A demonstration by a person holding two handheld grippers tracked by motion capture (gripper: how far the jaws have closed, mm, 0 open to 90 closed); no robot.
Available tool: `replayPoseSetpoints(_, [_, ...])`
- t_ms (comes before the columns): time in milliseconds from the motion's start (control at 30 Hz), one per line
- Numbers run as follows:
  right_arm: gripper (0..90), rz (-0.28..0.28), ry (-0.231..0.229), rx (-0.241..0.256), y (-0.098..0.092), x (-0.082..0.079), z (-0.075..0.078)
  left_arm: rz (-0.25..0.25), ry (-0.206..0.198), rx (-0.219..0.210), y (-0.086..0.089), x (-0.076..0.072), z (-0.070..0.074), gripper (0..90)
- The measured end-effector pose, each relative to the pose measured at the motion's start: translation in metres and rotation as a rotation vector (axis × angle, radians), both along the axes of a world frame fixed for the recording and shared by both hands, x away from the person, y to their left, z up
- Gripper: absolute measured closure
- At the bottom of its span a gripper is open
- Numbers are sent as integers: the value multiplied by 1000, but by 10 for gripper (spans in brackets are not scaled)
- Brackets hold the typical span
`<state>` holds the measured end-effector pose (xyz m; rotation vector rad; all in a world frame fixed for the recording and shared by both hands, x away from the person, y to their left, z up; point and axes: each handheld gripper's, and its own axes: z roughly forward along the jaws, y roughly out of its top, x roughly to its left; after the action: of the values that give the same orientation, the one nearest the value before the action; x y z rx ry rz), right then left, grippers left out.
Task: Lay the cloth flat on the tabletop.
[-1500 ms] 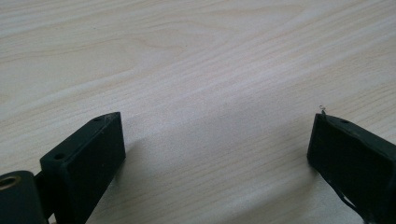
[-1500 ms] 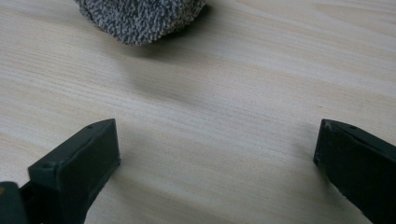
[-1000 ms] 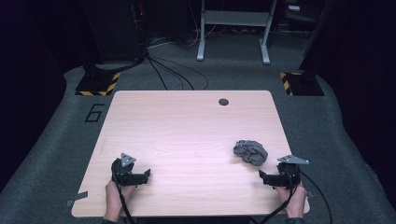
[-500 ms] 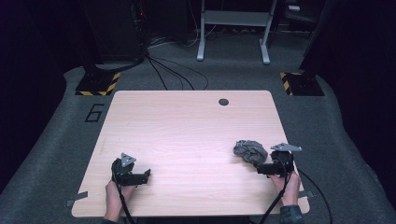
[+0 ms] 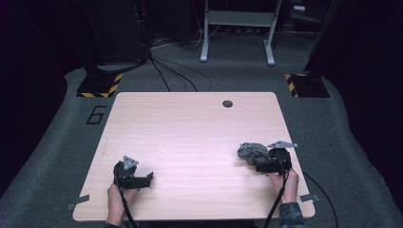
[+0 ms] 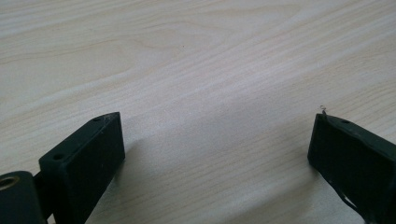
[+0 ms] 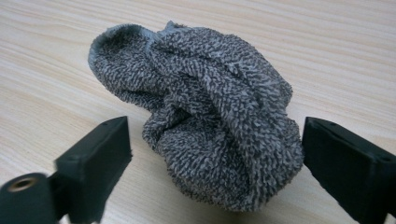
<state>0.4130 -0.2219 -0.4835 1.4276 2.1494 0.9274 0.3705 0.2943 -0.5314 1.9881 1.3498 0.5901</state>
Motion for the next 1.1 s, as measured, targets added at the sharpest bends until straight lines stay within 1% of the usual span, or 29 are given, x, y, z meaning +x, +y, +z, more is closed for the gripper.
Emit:
replayPoseSetpoints(33, [131,-3,-3,-3,1,1,-1,0,0,0,0,0,0,37])
replayPoseSetpoints(100, [156,-28,17,-5,3,1,-1,0,0,0,0,0,0,37])
replayPoseSetpoints(167, [207,-34,29,-19,4,2,-3,0,1,0,0,0,0,37])
replayPoseSetpoints(233, [237,-37,37,-21,4,3,-4,0,0,0,0,0,0,37])
replayPoseSetpoints(267, [271,-29,32,-28,4,4,-5,0,0,0,0,0,0,38])
replayPoseSetpoints(367, [351,-36,48,-38,5,4,-7,0,0,0,0,0,0,37])
replayPoseSetpoints(433, [408,-36,53,-57,6,5,-10,0,0,0,0,0,0,38])
replayPoseSetpoints(467, [444,-52,65,-57,8,4,-11,0,0,-1,0,0,0,37])
replayPoseSetpoints(567, [538,-53,58,-57,8,3,-13,0,0,0,0,0,0,37])
replayPoseSetpoints(667, [603,-49,46,-56,8,1,-13,0,0,0,0,0,0,38])
replayPoseSetpoints(733, [629,-45,36,-53,8,0,-12,0,0,-1,0,0,0,37])
replayPoseSetpoints(767, [629,-45,36,-53,8,0,-12,0,0,-1,0,0,0,38])
replayPoseSetpoints(800, [643,-36,20,-43,8,0,-12,0,0,0,0,0,0,38])
replayPoseSetpoints(833, [643,-36,20,-43,8,0,-12,0,0,0,0,0,0,38])
replayPoseSetpoints(933, [651,-27,-6,-8,8,-3,-7,1,1,0,0,0,0,38])
replayPoseSetpoints(967, [651,-23,-21,2,9,-5,-4,1,1,0,0,0,0,37])
replayPoseSetpoints(1000, [651,-10,-32,1,9,-6,-1,0,0,0,0,0,0,38])
replayPoseSetpoints(1033, [651,-10,-35,18,11,-7,2,0,0,0,0,0,0,37])
replayPoseSetpoints(1067, [651,-2,-49,18,12,-8,4,0,0,0,0,0,0,38])
replayPoseSetpoints(1100, [651,2,-51,25,14,-9,7,0,0,0,0,0,0,38])
